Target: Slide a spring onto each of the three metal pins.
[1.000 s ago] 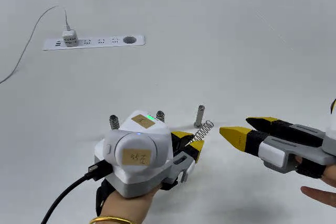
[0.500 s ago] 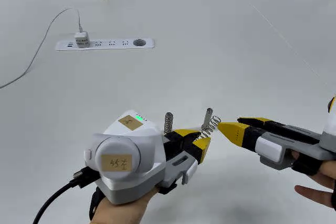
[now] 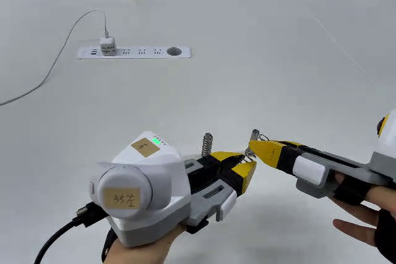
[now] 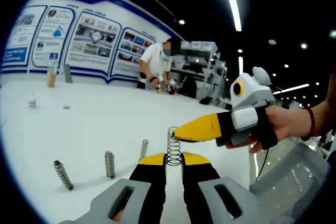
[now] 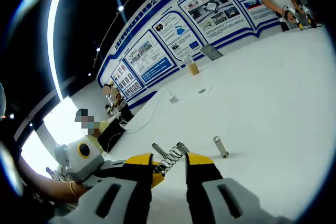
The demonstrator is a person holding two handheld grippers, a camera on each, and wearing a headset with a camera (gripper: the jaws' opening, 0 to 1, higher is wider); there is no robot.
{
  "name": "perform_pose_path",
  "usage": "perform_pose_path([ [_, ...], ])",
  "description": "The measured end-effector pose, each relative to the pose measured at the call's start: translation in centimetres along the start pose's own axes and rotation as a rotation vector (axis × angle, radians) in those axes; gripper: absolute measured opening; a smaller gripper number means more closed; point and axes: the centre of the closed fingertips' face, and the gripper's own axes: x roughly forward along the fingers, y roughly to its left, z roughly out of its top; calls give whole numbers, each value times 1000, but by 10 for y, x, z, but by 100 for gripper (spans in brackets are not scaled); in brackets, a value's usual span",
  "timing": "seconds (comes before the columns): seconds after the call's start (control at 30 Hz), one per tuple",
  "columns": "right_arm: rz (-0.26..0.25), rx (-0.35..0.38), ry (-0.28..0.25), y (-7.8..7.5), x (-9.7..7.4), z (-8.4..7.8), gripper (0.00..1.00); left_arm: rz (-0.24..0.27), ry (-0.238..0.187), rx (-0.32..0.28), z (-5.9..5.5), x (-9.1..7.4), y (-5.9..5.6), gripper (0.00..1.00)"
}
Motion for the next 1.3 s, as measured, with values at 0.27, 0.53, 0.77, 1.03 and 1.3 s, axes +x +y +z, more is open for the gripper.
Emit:
perform_pose_path([
  [0.27,28,15,2,9,4,-1,19,-15,-21,1,6,-6,-4,10],
  [0.53,66,76,-17,15,5,3,15,-21,-32,14,11,-12,-4,10],
  [0.77,94,63,-22,22,7,5,13,-12,-29,32,13,-15,-3,11],
  [1.03,79,-64,-9,25,10,3,12,11,6,59,8,-14,-1,12],
  [1.3,46,-172,-4,20,8,7,11,57,64,108,0,-17,8,22],
])
